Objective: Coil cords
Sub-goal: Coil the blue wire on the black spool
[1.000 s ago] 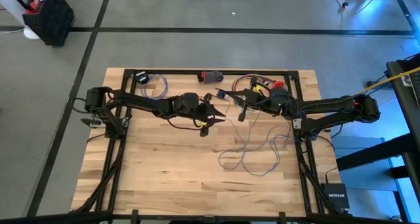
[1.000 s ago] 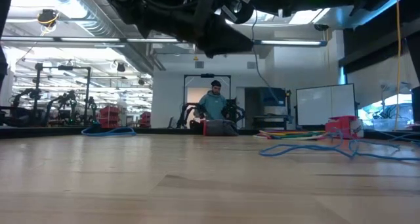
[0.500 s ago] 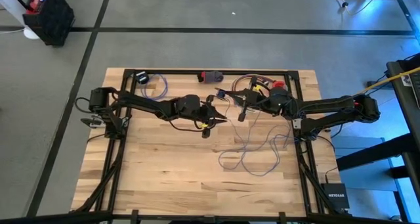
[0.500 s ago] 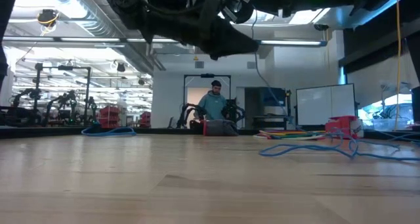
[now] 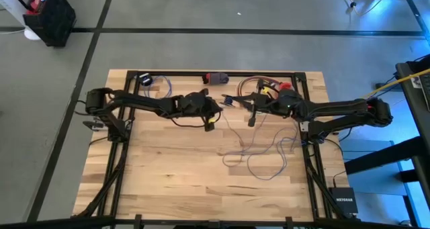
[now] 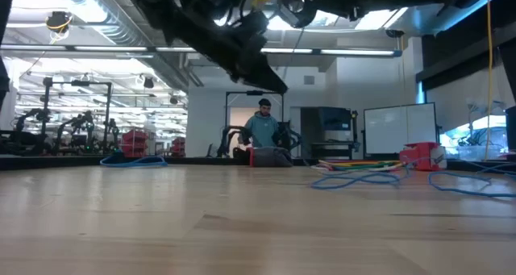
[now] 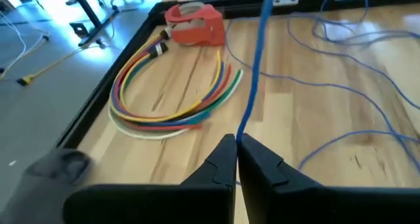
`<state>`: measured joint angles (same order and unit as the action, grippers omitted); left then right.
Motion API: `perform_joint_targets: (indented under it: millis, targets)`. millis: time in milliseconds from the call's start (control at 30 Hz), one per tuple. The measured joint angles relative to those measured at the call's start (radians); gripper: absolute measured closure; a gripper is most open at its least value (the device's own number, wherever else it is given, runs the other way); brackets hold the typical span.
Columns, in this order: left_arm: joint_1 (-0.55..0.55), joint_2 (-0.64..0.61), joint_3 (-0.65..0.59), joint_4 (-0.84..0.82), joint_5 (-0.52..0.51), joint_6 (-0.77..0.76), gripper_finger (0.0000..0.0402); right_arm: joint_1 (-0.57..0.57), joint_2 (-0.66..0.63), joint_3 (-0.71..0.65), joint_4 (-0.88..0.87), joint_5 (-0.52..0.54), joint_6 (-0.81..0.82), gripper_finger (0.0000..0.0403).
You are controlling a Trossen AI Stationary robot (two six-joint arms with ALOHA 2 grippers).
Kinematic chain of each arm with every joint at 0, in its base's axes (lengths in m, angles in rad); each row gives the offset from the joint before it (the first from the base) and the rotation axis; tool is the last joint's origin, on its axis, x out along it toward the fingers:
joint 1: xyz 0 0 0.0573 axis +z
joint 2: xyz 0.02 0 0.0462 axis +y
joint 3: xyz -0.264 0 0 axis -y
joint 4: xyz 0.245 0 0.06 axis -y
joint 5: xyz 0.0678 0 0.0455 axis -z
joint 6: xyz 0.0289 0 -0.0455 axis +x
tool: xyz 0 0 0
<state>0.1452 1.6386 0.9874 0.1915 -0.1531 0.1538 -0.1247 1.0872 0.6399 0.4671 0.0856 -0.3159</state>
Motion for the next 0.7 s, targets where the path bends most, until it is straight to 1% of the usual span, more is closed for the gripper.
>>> perform_joint_targets:
  millis: [267,367,467,533,633,700]
  targets:
    - [0.018,-0.163,0.0,-0.209,-0.002,0.01,0.0399,0.0,-0.02,0.001,-0.158,-0.001,-0.034,0.0401]
    - [0.045,-0.23,0.0,-0.273,0.0,-0.026,0.0398,0.0,-0.016,0.001,-0.175,-0.015,-0.057,0.0401]
    - [0.077,-0.281,0.0,-0.295,0.047,-0.102,0.0397,0.001,-0.016,0.001,-0.174,-0.048,-0.059,0.0401]
    - [0.091,-0.298,0.0,-0.278,0.092,-0.157,0.0397,0.001,-0.01,0.001,-0.166,-0.052,-0.059,0.0401]
    - [0.095,-0.304,0.0,-0.233,0.163,-0.217,0.0397,0.001,0.022,0.001,-0.159,-0.019,-0.07,0.0401]
    - [0.088,-0.299,0.0,-0.198,0.182,-0.249,0.0397,0.001,0.057,0.001,-0.137,0.02,-0.088,0.0401]
